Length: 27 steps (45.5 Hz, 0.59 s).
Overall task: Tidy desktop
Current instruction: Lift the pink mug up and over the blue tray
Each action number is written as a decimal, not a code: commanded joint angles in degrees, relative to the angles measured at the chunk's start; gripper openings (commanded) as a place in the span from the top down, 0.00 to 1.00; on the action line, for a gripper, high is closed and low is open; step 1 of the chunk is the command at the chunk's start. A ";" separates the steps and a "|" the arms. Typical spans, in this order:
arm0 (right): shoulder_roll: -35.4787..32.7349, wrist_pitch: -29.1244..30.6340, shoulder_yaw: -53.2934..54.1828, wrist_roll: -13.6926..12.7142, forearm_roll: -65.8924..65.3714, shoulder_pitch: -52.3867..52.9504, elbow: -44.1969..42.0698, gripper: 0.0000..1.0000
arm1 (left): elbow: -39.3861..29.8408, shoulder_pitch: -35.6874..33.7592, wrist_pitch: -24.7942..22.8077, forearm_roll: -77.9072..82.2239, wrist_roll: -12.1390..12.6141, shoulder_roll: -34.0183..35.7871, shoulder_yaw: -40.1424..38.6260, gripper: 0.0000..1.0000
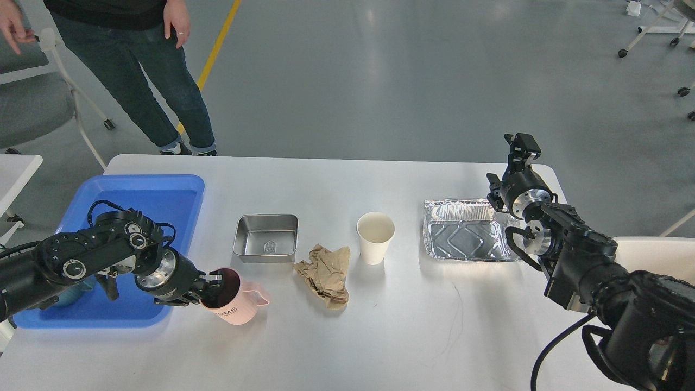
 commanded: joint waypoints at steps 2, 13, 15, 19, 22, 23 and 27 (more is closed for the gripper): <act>-0.40 0.03 -0.07 0.00 0.00 -0.06 0.00 0.00 | -0.12 -0.61 -2.77 -0.17 -0.30 2.20 -0.87 1.00; -0.75 -0.05 -0.07 -0.09 0.00 0.02 0.00 0.00 | -0.39 -2.37 -11.20 -0.09 -0.39 7.56 -4.21 1.00; -1.10 0.03 -0.07 0.00 0.00 0.02 0.00 0.00 | -0.56 -3.07 -13.05 -0.17 -0.48 8.97 -5.17 1.00; -1.36 0.03 -0.07 -0.09 0.00 0.02 0.00 0.00 | -0.92 -4.22 -13.30 -0.35 -0.22 13.45 -8.69 1.00; -1.36 -0.05 -0.07 -0.09 -0.08 0.11 0.00 0.00 | -1.00 -5.53 -13.30 -0.35 0.05 16.61 -10.71 1.00; -1.36 0.03 -0.07 0.00 -0.17 0.11 0.00 0.00 | -1.00 -6.23 -13.30 -0.35 0.22 17.67 -11.41 1.00; -1.36 -0.05 -0.07 0.00 -0.17 0.02 0.00 0.00 | -1.00 -9.22 -13.30 -0.35 0.49 21.53 -13.52 1.00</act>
